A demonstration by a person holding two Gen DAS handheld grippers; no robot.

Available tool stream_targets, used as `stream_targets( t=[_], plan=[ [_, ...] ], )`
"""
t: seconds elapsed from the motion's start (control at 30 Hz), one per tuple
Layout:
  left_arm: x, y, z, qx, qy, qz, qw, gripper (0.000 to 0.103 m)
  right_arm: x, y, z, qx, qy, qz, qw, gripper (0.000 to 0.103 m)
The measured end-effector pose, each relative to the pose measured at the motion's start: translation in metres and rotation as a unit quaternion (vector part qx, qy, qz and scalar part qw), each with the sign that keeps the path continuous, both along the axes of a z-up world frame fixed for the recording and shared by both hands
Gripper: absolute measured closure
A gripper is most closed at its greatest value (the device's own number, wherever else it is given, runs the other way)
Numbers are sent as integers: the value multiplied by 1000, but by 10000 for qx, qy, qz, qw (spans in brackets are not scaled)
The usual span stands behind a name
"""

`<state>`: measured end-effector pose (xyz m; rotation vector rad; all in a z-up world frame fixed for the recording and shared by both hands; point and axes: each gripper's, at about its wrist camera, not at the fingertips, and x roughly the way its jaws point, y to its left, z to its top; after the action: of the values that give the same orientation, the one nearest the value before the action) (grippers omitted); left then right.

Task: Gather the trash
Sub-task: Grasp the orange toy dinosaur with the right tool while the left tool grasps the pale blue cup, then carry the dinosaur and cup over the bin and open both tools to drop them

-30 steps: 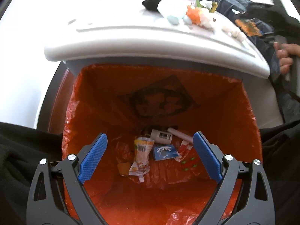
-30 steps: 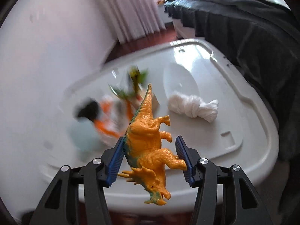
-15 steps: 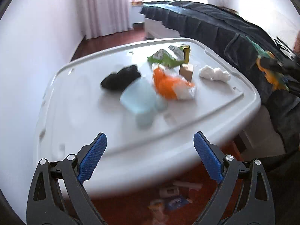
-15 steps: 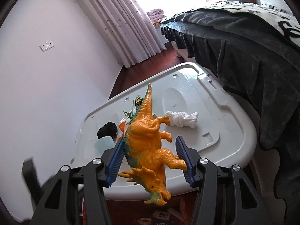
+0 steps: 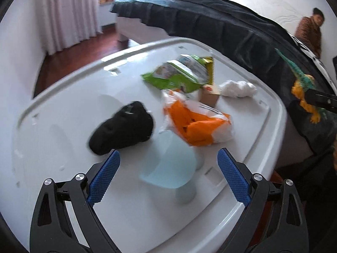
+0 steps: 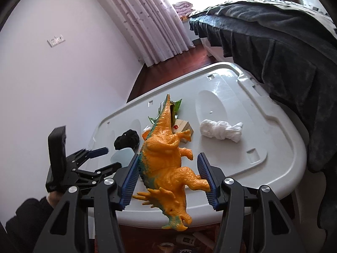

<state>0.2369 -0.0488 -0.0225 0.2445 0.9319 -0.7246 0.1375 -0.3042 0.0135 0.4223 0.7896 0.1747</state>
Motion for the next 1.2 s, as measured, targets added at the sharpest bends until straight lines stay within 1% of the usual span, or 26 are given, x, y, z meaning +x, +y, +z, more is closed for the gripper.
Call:
stream_targets(
  t=[0.1, 0.13, 0.17, 0.2, 0.23, 0.27, 0.3, 0.33, 0.37, 0.4, 0.43, 0.47, 0.53, 0.63, 0.7, 0.73, 0.83, 0.9, 1.0, 1.03, 1.1, 1.2],
  plan=[
    [-5, -11, -7, 33, 62, -387, 9992, 13, 8, 6, -6, -1, 126, 69, 9999, 49],
    [-9, -16, -11, 102, 43, -506, 9987, 24, 10, 8, -7, 23, 157, 89, 9998, 49],
    [-12, -20, -14, 210, 10, -531, 9984, 30, 12, 9, -8, 37, 190, 114, 9997, 49],
    [-15, -22, -17, 330, -115, -486, 9982, 37, 13, 11, -10, 25, 220, 134, 9997, 49],
    [-17, -21, -19, 418, -223, -414, 9980, 51, 14, 12, -9, 15, 225, 140, 9996, 49],
    [-19, -19, -18, 436, -236, -356, 9981, 51, 15, 13, -9, 2, 225, 150, 9996, 49],
    [-18, -17, -18, 382, -186, -233, 9988, 53, 15, 13, -9, -10, 222, 163, 9996, 49],
    [-19, -12, -17, 247, -43, -26, 9997, 56, 14, 13, -9, -21, 218, 165, 9996, 49],
    [-22, -10, -16, 220, -34, 63, 9997, 58, 14, 12, -9, -37, 214, 153, 9996, 49],
    [-27, -10, -15, 279, -105, 164, 9994, 63, 13, 11, -9, -37, 216, 143, 9997, 49],
    [-35, -10, -14, 412, -263, 236, 9985, 70, 12, 11, -9, -29, 221, 134, 9997, 49],
    [-42, -11, -12, 509, -419, 286, 9974, 71, 11, 9, -10, -9, 228, 118, 9997, 49],
    [-54, -12, -7, 495, -531, 261, 9970, 81, 9, 7, -10, 49, 243, 86, 9997, 49],
    [-65, -16, -13, 734, -460, 293, 9958, 83, 6, 3, -10, 92, 247, 24, 9996, 49],
    [-71, -15, -23, 813, -329, 316, 9956, 88, 4, -1, -10, 173, 255, -12, 9995, 49],
    [-74, -11, -24, 729, -383, 426, 9957, 89, 4, -2, -10, 201, 260, -12, 9995, 49],
    [-72, -4, -25, 415, -188, 764, 9960, 90, 3, -4, -10, 191, 257, -42, 9995, 49],
    [-72, -2, -25, 352, -224, 1024, 9939, 90, 3, -5, -10, 137, 259, -66, 9995, 49],
    [-77, 4, -17, 107, -220, 1423, 9895, 90, 3, -6, -10, 144, 268, -84, 9995, 49],
    [-80, 7, -12, -1, -231, 1599, 9869, 90, 3, -5, -10, 134, 263, -72, 9995, 49],
    [-90, 10, -2, -90, -278, 1844, 9824, 91, 3, -2, -9, 41, 239, -36, 9997, 49],
    [-109, 16, 11, -151, -259, 2081, 9776, 91, 0, 9, -7, -177, 176, 109, 9996, 49]
  ],
)
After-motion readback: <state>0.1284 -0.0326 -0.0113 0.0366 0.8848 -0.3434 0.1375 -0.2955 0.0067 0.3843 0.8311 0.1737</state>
